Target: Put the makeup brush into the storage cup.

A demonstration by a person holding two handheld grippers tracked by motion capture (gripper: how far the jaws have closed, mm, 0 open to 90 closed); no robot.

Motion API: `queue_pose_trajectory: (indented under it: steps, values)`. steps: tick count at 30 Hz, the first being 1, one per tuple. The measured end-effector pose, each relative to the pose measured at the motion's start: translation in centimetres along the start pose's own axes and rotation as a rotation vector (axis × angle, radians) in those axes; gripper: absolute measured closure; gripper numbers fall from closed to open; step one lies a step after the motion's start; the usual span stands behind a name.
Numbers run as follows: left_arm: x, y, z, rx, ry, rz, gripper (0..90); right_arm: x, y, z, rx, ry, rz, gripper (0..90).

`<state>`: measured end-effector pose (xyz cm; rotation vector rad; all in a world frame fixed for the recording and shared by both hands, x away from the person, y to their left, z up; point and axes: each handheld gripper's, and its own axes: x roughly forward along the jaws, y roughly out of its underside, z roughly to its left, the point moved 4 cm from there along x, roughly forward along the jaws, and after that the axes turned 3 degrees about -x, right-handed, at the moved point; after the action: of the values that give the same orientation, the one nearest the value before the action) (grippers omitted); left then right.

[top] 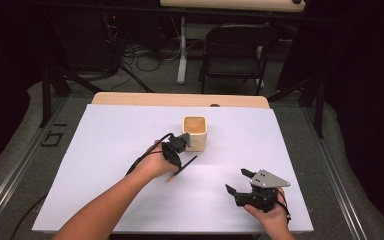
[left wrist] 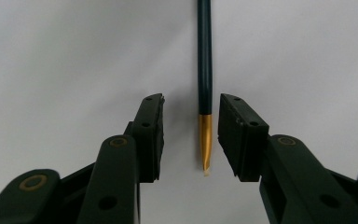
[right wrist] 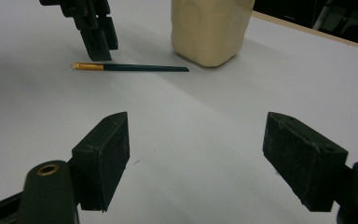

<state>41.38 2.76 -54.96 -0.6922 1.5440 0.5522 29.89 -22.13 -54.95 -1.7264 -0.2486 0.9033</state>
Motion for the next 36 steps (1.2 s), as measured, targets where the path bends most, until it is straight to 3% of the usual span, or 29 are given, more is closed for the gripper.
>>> queue_pose_trajectory:
  steps: [11, 36]
  values:
    - [0.6, 0.4, -0.2, -0.015, 0.028, 0.023, 66.8, 0.0, 0.0, 0.0, -0.002, -0.001, 0.001, 22.8]
    - [1.3, 0.5, -0.3, -0.005, 0.033, 0.049, 77.5, 0.1, 0.1, 0.0, -0.001, 0.0, 0.002, 22.9]
